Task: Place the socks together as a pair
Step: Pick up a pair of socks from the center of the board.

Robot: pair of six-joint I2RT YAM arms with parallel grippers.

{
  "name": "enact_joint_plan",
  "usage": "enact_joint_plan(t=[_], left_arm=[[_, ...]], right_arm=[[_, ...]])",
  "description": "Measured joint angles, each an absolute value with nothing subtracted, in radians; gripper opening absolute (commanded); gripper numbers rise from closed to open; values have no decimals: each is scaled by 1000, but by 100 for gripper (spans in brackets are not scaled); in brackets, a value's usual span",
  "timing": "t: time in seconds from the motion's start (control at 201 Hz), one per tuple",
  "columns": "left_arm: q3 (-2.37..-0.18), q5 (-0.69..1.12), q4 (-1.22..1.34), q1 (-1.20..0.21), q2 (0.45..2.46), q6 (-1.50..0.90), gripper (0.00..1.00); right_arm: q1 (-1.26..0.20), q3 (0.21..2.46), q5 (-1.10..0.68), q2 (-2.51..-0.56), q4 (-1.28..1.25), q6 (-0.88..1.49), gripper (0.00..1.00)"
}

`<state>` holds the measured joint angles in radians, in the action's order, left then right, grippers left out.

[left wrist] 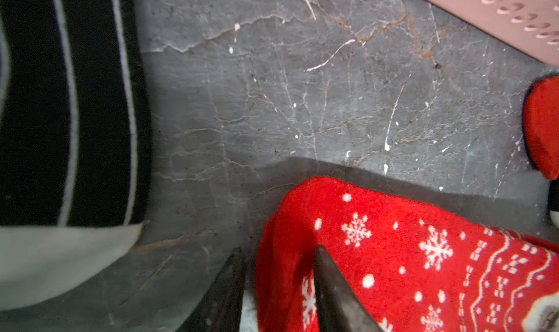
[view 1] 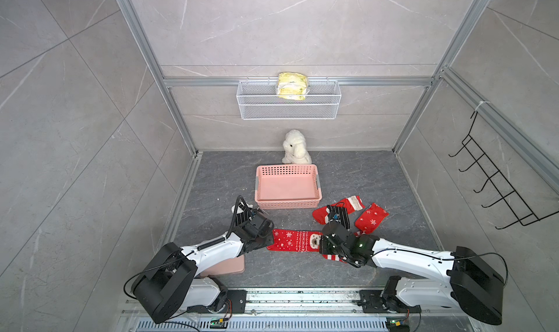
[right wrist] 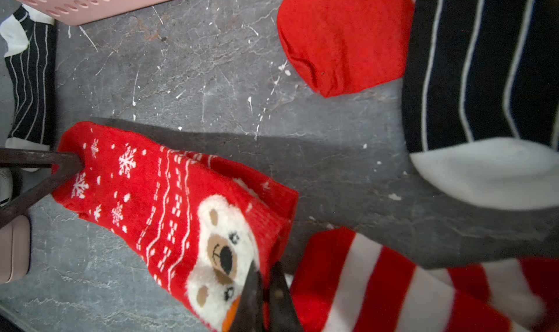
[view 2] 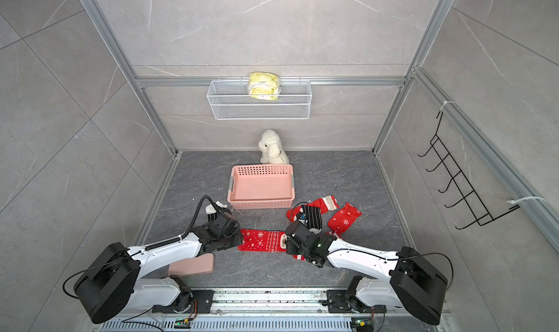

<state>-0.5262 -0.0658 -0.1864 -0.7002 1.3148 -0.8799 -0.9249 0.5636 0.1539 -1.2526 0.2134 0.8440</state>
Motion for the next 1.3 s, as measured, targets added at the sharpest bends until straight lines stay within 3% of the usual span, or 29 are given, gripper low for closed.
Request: enact_joint_plan(t=[0.254, 0.597, 0.871, 1.304], left_arm=[[-523, -23, -154, -700, 1338, -904, 0], [-551, -16, -252, -701, 1264, -877, 0], [-777, -34, -404, -700, 1133, -791, 0], [-1243, -160, -538, -587, 1388, -554, 0]], right_arm=[[-921, 564, 149, -1253, 213, 844, 0], [-920, 589, 150, -1177, 263, 828, 0], [-920, 795, 187, -1135, 366, 757, 0], [-747, 1197, 194, -1452, 384, 581, 0]])
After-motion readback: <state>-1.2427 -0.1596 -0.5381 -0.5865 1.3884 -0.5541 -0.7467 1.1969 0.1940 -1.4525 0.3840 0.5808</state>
